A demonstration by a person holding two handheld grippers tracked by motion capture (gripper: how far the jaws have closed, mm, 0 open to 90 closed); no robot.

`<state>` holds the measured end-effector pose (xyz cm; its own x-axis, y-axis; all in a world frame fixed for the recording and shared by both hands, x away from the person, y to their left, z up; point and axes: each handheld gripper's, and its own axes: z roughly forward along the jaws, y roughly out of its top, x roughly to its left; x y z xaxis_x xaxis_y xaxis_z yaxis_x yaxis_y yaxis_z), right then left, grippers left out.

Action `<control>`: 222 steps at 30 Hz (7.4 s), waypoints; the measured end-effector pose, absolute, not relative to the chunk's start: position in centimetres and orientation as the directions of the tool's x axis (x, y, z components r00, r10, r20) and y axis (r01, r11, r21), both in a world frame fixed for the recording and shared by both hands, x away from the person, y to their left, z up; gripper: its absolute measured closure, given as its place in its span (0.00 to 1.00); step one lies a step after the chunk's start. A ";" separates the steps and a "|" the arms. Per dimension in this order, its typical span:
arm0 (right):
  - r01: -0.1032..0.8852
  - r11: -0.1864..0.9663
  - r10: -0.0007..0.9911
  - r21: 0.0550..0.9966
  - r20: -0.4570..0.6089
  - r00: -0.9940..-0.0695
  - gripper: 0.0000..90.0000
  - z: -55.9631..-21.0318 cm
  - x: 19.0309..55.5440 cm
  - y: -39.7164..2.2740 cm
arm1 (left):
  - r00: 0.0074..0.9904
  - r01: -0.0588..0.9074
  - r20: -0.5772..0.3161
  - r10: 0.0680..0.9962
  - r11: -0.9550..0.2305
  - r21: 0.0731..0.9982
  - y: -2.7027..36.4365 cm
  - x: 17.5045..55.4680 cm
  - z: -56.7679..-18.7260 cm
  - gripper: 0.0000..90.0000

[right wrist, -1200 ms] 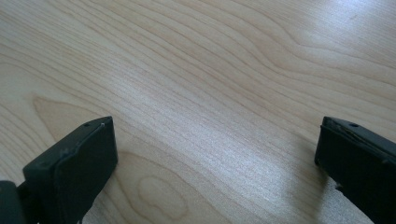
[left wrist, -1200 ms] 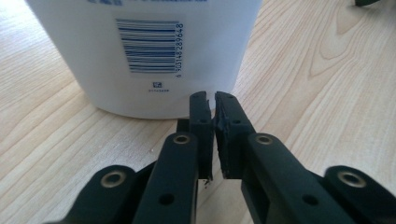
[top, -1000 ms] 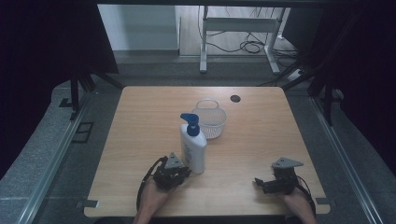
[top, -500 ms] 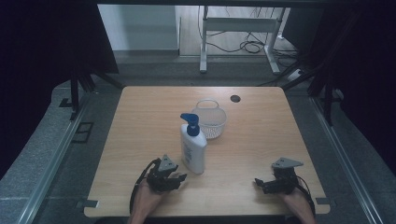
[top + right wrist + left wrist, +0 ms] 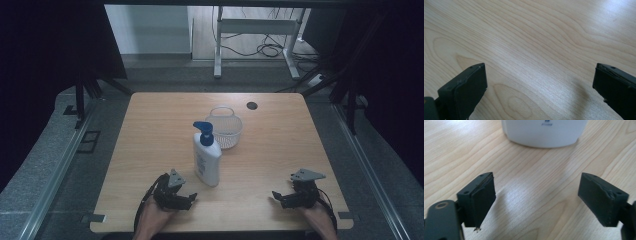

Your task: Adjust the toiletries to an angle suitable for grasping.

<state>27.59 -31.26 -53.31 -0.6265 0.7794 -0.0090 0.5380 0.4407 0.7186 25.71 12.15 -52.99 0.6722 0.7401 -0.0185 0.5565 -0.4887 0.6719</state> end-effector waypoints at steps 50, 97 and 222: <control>0.376 0.432 0.586 0.819 0.062 -0.808 0.00 -47.6 27.3 -24.1 | 0.659 0.559 -0.029 0.751 -0.463 0.688 12.9 25.8 -54.4 0.13; 0.375 0.427 0.538 0.823 0.102 -0.837 0.10 -44.7 30.8 -14.0 | 0.657 0.559 -0.028 0.754 -0.462 0.689 12.9 25.8 -54.4 0.13; 0.204 0.472 0.358 0.857 0.025 -0.933 0.41 -34.1 39.6 -14.5 | 0.657 0.559 -0.024 0.753 -0.466 0.686 12.8 25.9 -54.3 0.13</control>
